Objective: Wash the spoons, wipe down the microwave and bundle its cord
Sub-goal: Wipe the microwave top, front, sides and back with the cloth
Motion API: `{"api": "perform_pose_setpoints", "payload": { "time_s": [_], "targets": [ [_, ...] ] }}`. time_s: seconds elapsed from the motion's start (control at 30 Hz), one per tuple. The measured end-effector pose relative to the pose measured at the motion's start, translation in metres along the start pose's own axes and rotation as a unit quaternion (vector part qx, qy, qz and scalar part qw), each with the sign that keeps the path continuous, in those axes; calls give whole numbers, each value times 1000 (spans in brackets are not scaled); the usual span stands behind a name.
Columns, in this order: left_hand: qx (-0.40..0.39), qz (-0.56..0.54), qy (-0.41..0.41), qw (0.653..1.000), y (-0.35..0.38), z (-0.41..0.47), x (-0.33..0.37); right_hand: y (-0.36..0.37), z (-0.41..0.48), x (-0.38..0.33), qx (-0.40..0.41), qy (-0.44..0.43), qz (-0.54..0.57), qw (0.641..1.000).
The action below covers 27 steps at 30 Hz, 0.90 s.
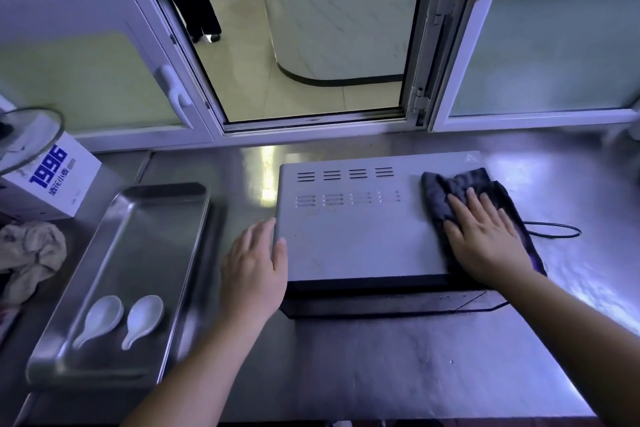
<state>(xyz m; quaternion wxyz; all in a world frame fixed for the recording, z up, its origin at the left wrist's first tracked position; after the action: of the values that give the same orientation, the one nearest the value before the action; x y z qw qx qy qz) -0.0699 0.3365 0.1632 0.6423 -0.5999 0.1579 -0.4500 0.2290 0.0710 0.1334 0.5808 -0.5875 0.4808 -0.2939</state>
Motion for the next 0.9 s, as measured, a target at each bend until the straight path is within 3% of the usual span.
{"api": "perform_pose_setpoints", "payload": {
  "time_s": [0.13,0.27,0.37,0.47,0.63,0.77,0.9],
  "targets": [
    [2,3,-11,1000,-6,-11,-3,2,24,-39,-16,15,18,1000],
    [0,11,-19,1000,-11,-17,-3,13,30,-104,-36,-44,6,998],
    [-7,20,-21,1000,-8,-18,-1,24,12,-148,-51,-134,-11,990],
    [-15,33,-18,999,-1,-16,2,37,-32,-175,-76,-284,-58,954],
    [-16,37,-16,999,4,-11,6,38,-77,-140,-89,-404,-71,908],
    [-19,26,-26,999,5,-14,-1,17,-47,-98,-11,-362,-45,931],
    [-10,17,-40,999,1,-21,-15,1,3,-90,29,-225,-49,973]
  ]
}}
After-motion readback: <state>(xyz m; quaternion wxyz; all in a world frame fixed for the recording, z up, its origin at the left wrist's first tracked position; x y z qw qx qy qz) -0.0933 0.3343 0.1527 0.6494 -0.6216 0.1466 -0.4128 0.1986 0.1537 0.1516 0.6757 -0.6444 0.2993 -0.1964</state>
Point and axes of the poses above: each hand's wrist, its own z-axis towards the middle knuckle, its own y-axis out of the palm, x = y × z, the point moved 7 cm from there along z, towards the middle knuckle, and after that the axes turned 10 degrees about y, right-handed, at the moved point
